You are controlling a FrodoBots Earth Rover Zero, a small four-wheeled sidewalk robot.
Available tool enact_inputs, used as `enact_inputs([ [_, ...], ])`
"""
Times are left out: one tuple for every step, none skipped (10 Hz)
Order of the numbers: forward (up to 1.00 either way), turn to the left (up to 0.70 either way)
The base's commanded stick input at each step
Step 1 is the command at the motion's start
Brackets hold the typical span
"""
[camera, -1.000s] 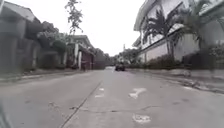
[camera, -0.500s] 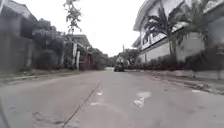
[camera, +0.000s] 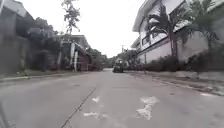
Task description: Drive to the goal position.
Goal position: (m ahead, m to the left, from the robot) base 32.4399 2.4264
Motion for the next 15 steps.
enact_inputs([
  [0.70, 0.00],
  [0.70, 0.00],
  [0.70, 0.00],
  [0.70, 0.00],
  [0.70, 0.00],
  [0.70, 0.00],
  [0.70, 0.00],
  [0.70, 0.00],
  [0.70, 0.00],
  [0.70, 0.00],
  [0.70, 0.00],
  [0.70, 0.00],
  [0.70, 0.00],
  [0.70, 0.00],
  [0.70, 0.00],
])
